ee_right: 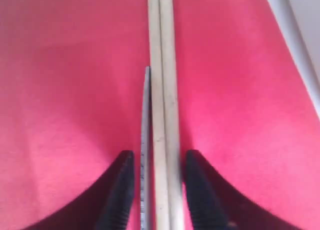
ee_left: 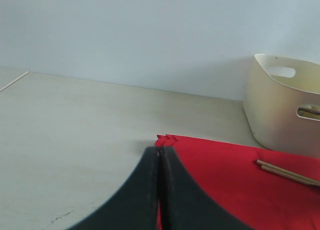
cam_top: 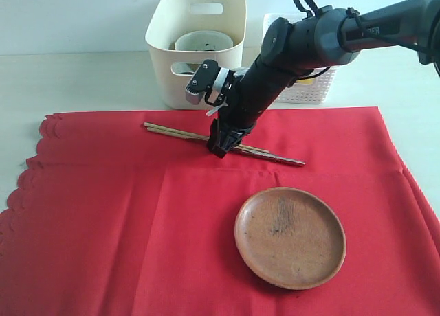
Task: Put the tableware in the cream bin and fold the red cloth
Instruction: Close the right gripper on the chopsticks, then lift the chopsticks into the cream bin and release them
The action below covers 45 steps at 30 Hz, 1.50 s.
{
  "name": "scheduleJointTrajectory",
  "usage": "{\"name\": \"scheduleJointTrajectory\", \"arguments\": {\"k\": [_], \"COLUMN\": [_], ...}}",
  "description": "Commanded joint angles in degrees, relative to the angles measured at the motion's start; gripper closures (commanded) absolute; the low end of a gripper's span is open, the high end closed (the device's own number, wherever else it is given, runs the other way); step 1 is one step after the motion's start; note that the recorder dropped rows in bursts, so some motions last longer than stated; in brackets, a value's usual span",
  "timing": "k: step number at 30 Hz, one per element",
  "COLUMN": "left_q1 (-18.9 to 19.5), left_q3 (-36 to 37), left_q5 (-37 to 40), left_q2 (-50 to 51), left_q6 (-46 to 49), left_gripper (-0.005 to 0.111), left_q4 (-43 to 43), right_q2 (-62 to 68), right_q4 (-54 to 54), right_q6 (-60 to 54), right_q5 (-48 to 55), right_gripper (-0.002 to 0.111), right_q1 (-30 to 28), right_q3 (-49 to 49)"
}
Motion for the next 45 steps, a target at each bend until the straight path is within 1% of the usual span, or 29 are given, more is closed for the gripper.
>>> {"name": "scheduleJointTrajectory", "arguments": {"k": [1,11,16,19,30,33,36,39,42,45], "left_q1": [0.1,0.1,0.1,0.1,0.1,0.1,0.1,0.1,0.1,0.1], "left_q3": [0.19,0.19,0.19,0.19,0.19,0.19,0.19,0.19,0.19,0.19], "left_q5": [-0.05,-0.05,-0.05,-0.05,-0.05,-0.05,-0.05,-0.05,-0.05,-0.05], "left_q2": [-0.29,-0.29,-0.29,-0.29,-0.29,-0.29,-0.29,-0.29,-0.29,-0.29], "left_q6": [0.32,0.32,0.32,0.32,0.32,0.32,0.32,0.32,0.32,0.32], "left_gripper": [0.107,0.107,0.107,0.107,0.107,0.107,0.107,0.107,0.107,0.107], "left_q4": [-0.2,-0.2,-0.2,-0.2,-0.2,-0.2,-0.2,-0.2,-0.2,-0.2], "right_q2": [-0.77,-4.0,-3.75,-3.1,-1.58,-1.05,0.42,0.23,-0.01,0.02], "right_q4": [-1.88,-3.15,-2.99,-2.99,-3.12,-5.58,-10.61,-10.87,-10.61,-10.55], "right_q6": [0.5,0.95,3.51,3.39,3.39,3.39,9.76,10.81,8.68,7.22], "right_q5": [5.01,4.31,-1.62,-3.37,-2.94,-4.59,-6.94,-4.64,-2.11,-2.52], "right_gripper": [0.061,0.061,0.061,0.062,0.062,0.062,0.062,0.062,0.062,0.062], "right_q1": [-0.18,-0.18,-0.18,-0.18,-0.18,-0.18,-0.18,-0.18,-0.18,-0.18], "right_q3": [0.65,0.65,0.65,0.65,0.65,0.65,0.65,0.65,0.65,0.65]}}
